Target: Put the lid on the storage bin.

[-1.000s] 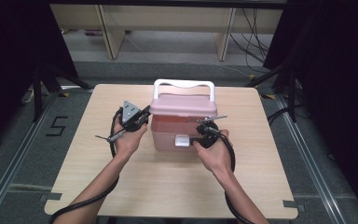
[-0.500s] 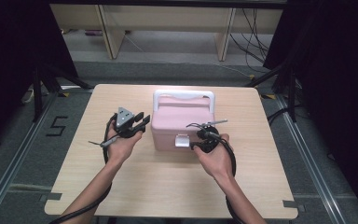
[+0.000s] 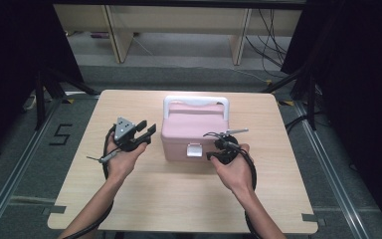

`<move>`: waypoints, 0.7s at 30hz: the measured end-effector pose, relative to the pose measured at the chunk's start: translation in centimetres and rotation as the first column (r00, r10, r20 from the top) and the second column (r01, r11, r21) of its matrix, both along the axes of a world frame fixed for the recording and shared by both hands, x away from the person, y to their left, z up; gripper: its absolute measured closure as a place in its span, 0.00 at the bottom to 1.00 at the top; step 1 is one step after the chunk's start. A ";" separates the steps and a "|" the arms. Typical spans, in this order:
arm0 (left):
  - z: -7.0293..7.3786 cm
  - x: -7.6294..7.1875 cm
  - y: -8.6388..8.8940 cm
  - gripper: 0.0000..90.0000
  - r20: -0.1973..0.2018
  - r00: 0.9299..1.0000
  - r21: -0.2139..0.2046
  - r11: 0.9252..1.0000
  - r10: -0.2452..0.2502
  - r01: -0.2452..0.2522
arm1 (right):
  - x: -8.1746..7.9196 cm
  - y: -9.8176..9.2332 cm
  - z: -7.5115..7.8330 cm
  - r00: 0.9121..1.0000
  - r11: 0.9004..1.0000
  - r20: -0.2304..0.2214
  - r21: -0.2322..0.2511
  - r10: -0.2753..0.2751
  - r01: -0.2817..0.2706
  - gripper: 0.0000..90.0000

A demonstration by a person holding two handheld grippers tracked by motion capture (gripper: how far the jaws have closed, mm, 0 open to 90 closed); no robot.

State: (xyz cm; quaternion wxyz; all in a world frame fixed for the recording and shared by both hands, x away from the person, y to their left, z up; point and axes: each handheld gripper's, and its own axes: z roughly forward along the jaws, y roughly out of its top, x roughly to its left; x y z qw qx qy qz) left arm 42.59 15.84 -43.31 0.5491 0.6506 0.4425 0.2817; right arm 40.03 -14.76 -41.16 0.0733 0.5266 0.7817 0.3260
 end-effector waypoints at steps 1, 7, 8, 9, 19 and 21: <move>0.0 -0.1 0.0 0.64 0.001 1.000 0.000 1.000 0.001 -0.001 | 0.0 -0.1 0.1 1.000 1.000 -0.002 -0.001 -0.002 0.002 1.00; -0.1 -0.6 0.4 0.62 0.000 1.000 -0.007 1.000 0.004 -0.004 | -0.1 -0.7 0.0 1.000 1.000 0.000 -0.007 -0.010 0.010 1.00; -0.2 -0.7 0.4 0.61 -0.001 1.000 -0.008 1.000 0.005 -0.005 | -0.2 -0.8 0.0 1.000 1.000 0.000 -0.001 -0.011 0.011 1.00; -0.3 -0.8 0.6 0.61 -0.003 1.000 -0.010 1.000 0.008 -0.008 | -0.3 -0.8 0.0 1.000 1.000 -0.001 0.000 -0.016 0.016 1.00; -1.3 -2.4 2.3 0.55 0.011 1.000 -0.014 1.000 0.019 -0.019 | -1.2 -2.9 -0.7 0.996 0.999 0.073 0.021 -0.043 0.041 0.99; -1.5 -2.7 2.8 0.54 0.015 0.999 -0.015 0.999 0.029 -0.029 | -1.4 -3.5 -0.8 0.993 0.999 0.111 0.006 -0.043 0.043 0.98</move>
